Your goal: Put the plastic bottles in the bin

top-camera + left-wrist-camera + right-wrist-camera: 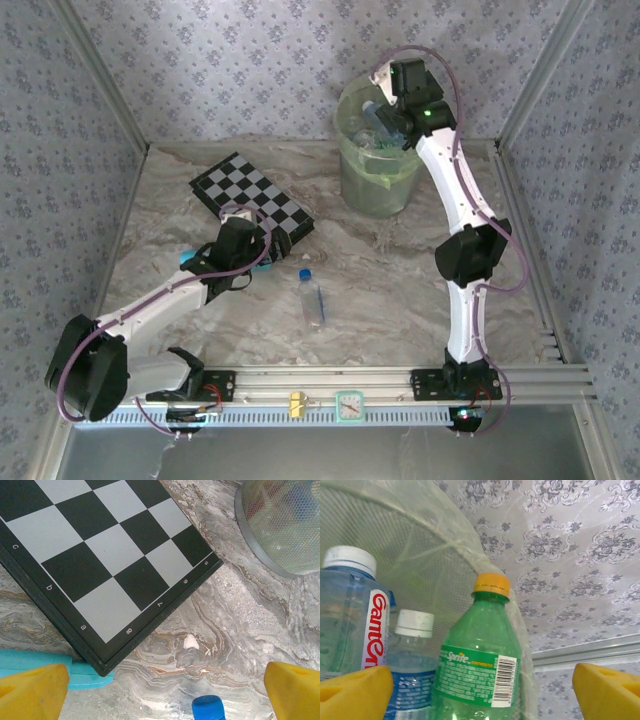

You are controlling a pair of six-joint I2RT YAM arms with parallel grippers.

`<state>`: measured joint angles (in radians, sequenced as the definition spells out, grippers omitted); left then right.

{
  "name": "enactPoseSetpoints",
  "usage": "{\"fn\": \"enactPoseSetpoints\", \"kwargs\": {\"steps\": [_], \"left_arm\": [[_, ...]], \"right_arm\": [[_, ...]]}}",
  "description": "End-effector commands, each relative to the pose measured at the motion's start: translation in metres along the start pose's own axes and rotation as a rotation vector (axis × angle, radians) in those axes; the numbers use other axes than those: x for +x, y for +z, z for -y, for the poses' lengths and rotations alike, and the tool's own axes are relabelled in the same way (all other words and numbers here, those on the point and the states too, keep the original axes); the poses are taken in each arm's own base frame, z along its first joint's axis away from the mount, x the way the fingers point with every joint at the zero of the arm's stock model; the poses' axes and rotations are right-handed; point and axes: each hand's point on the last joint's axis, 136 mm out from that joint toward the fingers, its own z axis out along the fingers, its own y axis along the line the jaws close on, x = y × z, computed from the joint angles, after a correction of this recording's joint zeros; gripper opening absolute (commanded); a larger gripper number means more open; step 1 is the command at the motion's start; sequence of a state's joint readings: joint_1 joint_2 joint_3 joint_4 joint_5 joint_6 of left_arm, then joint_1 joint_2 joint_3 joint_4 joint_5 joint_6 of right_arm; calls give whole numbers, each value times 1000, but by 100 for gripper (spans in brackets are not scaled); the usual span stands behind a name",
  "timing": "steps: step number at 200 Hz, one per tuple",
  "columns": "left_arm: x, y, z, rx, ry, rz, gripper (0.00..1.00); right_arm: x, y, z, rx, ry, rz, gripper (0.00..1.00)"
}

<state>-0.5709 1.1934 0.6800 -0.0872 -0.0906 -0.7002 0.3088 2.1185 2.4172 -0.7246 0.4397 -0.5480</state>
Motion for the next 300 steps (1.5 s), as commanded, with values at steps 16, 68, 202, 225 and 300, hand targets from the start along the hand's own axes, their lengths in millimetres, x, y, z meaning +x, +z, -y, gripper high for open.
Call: {"fn": "enactPoseSetpoints", "kwargs": {"steps": [16,68,202,225,300], "left_arm": [[-8,-5,9,18,-3,18,100],[-7,-4,10,19,1,15,100],[1,-15,10,1,-7,-9,100],[9,-18,8,-5,-11,-26,100],[43,-21,14,2,30,-114,100]], "right_arm": [[-22,-51,12,-78,151,98,99],[-23,-72,22,-218,408,162,100],[5,25,10,-477,898,91,94],[0,27,0,-483,881,87,92],[-11,17,-7,-489,825,103,90]]}}
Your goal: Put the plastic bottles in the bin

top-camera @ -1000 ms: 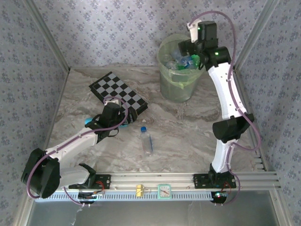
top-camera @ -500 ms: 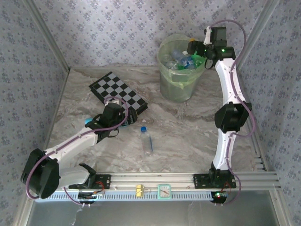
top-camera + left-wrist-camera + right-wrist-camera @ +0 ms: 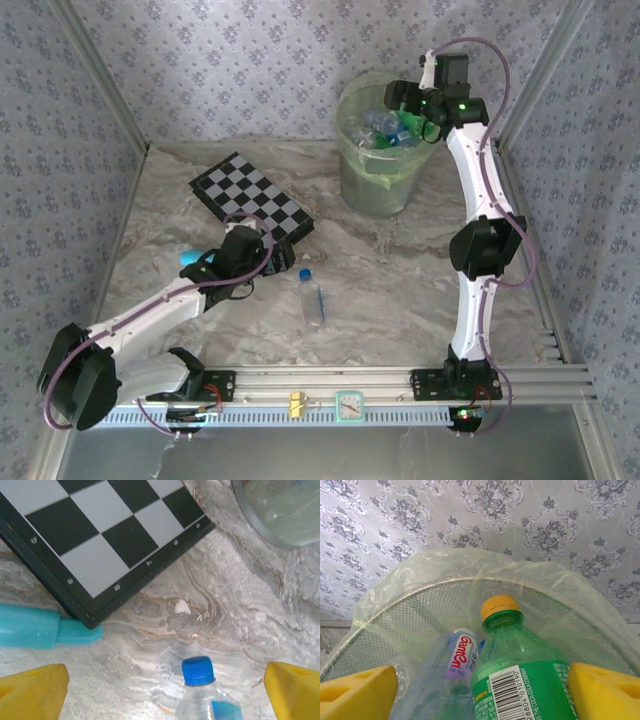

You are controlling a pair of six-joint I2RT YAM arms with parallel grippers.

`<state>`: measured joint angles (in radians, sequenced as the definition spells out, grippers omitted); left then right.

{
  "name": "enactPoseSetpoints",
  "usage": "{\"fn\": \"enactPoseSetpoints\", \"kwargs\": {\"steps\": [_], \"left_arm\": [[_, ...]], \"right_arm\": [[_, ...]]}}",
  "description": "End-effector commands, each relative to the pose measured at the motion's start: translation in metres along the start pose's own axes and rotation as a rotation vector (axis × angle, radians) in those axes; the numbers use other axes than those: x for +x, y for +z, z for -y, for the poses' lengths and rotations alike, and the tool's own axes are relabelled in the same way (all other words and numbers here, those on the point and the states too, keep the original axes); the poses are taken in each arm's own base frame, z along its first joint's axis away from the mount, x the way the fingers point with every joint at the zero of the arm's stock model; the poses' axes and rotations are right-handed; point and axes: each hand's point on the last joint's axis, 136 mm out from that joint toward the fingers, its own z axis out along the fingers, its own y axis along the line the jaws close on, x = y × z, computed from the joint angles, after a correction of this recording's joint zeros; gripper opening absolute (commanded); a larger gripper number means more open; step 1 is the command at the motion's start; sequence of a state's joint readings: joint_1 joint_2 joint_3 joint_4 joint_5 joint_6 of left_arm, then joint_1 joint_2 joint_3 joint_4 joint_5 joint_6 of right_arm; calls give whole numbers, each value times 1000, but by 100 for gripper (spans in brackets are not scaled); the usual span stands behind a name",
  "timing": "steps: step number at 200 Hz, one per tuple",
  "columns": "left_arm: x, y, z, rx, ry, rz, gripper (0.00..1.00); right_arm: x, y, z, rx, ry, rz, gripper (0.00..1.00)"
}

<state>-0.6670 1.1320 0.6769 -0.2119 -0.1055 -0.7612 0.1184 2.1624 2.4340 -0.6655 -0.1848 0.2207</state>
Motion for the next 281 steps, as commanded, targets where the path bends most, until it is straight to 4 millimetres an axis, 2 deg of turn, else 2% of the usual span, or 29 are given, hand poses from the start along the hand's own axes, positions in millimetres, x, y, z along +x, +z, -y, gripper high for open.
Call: {"fn": "enactPoseSetpoints", "kwargs": {"steps": [1,20,34,58,83,103,143,184,211,216,218,222,248,281], "left_arm": [[12,-3,3,-2,23,-33,100],[26,-3,13,1,76,-83,100],[39,-3,18,-8,121,-127,100],[63,0,25,-14,172,-198,100],[82,3,37,-9,220,-256,100],[94,8,49,-5,272,-291,100],[120,22,70,-18,361,-369,100],[140,37,72,-73,385,-441,100],[143,44,64,-118,379,-447,100],[144,44,63,-123,380,-449,100],[144,45,63,-126,381,-449,100],[144,46,63,-129,382,-448,100],[146,51,62,-149,389,-456,99],[148,55,61,-155,393,-464,91]], "right_arm": [[-1,-6,-14,-25,-22,-10,90],[-16,-24,-14,12,-44,33,95],[-30,-46,-14,44,-65,76,100],[-49,-88,-19,72,-96,158,100],[-57,-129,-29,68,-114,246,100],[-49,-156,-35,57,-113,281,100],[-11,-191,-34,52,-105,295,100],[39,-212,-26,40,-48,294,100],[75,-212,-22,10,8,274,100],[76,-214,-23,1,17,277,100],[87,-209,-21,3,21,254,100],[95,-207,-20,2,30,242,100],[129,-204,-13,-3,83,218,100],[170,-204,2,36,128,179,100]]}}
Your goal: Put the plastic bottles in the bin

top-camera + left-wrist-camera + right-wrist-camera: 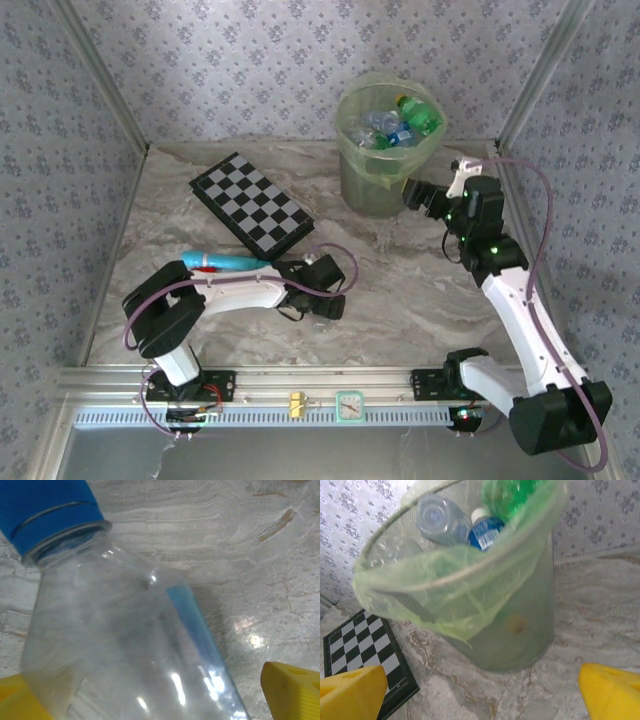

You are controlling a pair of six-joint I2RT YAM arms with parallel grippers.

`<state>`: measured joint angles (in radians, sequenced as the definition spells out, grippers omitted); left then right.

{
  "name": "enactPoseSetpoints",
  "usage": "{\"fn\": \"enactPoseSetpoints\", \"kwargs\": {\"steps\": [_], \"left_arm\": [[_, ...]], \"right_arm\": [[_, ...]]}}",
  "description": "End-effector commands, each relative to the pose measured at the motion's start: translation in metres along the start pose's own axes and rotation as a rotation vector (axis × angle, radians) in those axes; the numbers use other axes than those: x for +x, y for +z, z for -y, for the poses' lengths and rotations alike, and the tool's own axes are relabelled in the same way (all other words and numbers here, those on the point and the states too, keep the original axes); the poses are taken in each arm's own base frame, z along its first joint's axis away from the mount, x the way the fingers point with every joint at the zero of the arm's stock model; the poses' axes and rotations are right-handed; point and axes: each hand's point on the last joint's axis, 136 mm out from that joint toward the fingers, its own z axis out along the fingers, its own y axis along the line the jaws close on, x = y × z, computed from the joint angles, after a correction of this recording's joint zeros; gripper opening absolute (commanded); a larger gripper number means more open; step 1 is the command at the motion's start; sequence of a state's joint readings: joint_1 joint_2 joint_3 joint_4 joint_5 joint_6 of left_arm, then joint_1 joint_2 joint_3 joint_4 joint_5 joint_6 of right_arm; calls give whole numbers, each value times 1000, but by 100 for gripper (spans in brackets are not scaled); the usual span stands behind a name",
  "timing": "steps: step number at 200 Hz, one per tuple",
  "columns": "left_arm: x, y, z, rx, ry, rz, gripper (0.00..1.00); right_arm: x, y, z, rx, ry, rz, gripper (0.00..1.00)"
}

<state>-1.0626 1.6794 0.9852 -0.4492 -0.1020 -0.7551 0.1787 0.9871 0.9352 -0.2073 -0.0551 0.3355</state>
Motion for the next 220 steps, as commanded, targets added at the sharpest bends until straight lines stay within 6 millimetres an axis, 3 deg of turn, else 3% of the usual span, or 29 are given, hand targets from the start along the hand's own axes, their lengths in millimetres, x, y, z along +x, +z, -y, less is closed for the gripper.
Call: {"fn": "enactPoseSetpoints", "kwargs": {"steps": [1,52,102,129,172,220], "left_arm": [[-3,-1,2,-19,3,0,90],[-10,-1,5,-14,17,21,66],[-19,-7,6,0,10,51,46],[-40,-20,1,23,-41,131,37],[-98,-68,-6,55,-103,354,34],[-176,-160,-18,103,-69,660,33]], "right_arm": [[9,-7,5,5,55,29,100],[46,-6,21,52,83,-41,100],[44,-2,16,22,111,-29,100],[46,-3,16,23,113,-34,100],[53,-1,16,14,132,-44,100],[63,4,15,-3,153,-63,100]]}}
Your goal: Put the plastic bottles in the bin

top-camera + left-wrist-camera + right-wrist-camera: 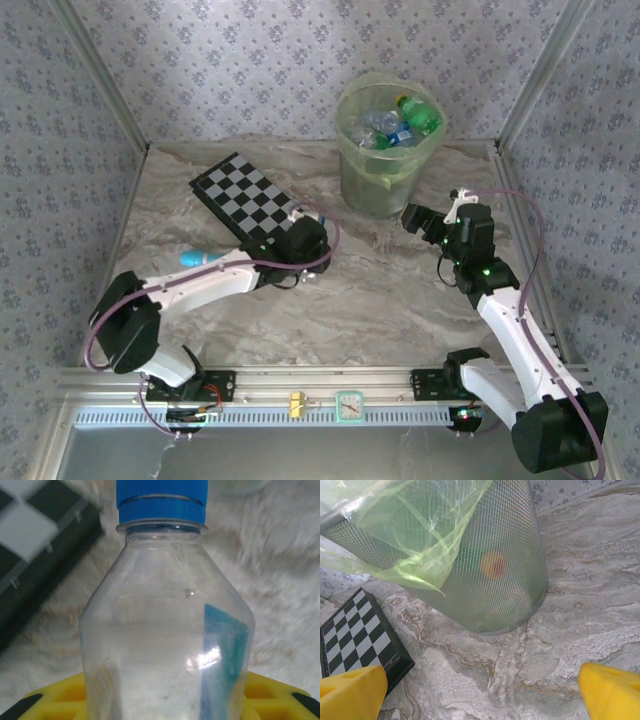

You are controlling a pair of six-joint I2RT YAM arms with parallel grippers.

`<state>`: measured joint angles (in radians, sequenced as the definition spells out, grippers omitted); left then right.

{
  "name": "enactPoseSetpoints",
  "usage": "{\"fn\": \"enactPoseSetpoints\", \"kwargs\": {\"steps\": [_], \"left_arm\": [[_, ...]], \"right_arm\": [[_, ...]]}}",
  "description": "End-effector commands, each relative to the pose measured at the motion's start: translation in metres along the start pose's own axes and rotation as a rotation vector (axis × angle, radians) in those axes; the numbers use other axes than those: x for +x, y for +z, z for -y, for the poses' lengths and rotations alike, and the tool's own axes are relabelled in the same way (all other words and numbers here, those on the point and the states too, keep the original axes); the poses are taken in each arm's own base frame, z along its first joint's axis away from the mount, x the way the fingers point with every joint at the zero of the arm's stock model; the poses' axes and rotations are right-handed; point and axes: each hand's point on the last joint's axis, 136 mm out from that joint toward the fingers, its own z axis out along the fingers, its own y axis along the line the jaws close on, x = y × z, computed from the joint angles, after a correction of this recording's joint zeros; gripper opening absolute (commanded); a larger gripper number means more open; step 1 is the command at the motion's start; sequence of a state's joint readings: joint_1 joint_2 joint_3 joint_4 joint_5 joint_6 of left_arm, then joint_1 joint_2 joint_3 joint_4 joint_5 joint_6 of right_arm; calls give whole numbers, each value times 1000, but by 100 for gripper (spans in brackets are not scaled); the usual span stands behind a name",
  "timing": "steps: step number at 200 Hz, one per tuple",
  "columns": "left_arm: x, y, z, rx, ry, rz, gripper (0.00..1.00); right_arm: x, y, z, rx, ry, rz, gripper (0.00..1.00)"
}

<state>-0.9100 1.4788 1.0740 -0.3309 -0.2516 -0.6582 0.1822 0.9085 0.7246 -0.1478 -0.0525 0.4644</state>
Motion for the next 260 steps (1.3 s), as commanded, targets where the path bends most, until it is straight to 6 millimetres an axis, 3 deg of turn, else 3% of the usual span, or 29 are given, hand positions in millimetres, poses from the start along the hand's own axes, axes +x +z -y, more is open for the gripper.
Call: {"fn": "enactPoseSetpoints", "kwargs": {"steps": [1,62,95,141,175,227,260], "left_arm": [[-76,-38,9,52,36,227,33],[-186,-92,18,168,173,456,33],[-227,-100,45,309,297,486,33],[-268,-80,89,423,449,458,34],[-298,-60,107,442,504,461,34],[-346,-24,96,408,471,557,35],[-358,0,86,370,478,615,35]], "right_arm": [[3,2,-5,-31,21,2,100],[11,2,-1,-29,34,-8,100],[11,1,-2,-32,37,-5,100],[13,-3,-5,-45,55,1,100],[14,-8,-7,-53,55,9,100],[13,-17,-6,-48,44,22,100],[10,-19,-7,-49,38,27,100]]}}
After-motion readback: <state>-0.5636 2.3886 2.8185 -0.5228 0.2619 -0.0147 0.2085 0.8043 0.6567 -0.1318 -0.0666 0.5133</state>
